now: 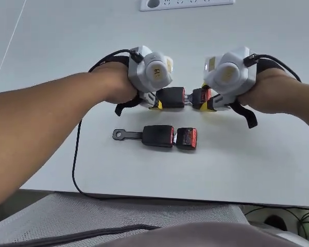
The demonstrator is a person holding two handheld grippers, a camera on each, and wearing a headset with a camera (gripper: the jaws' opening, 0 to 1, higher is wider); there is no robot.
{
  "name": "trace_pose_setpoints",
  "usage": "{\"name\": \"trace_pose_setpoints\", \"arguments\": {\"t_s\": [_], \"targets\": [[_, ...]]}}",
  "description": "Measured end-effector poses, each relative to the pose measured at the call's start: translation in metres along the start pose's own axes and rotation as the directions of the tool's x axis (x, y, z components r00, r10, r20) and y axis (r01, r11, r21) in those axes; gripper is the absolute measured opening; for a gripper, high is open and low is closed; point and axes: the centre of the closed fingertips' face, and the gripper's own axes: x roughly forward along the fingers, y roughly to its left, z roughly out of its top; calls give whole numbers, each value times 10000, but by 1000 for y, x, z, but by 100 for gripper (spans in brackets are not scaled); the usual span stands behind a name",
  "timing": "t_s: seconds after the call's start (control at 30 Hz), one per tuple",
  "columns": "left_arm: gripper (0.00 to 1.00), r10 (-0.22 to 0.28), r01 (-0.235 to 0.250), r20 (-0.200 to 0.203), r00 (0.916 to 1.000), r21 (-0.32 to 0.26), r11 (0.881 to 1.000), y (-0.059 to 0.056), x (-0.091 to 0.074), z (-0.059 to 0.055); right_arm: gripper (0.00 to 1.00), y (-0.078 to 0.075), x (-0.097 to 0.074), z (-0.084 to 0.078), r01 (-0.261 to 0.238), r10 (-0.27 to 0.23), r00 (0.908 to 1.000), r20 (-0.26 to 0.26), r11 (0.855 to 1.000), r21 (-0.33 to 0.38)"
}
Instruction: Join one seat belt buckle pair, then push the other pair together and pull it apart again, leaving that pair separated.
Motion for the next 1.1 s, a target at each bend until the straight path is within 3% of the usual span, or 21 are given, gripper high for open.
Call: {"name": "trace_pose_setpoints", "arguments": {"t_s": [0.13,0.73,0.97,1.1], "targets": [[29,-28,28,-37,10000,44,10000,1,1,0,28,0,5,8,-66,66,10000,0,10000,-45],[30,-1,0,-67,10000,-155,9999,2,1,-3,28,-2,5,6,-18,18,10000,91,10000,-28],[30,13,-15,-102,9999,-234,9997,2,1,0,29,-2,-2,-6,70,-70,10000,23,9999,92],[30,43,-38,133,9999,-361,9993,2,1,-2,29,-1,-6,-13,100,-102,9999,121,9998,146]]}}
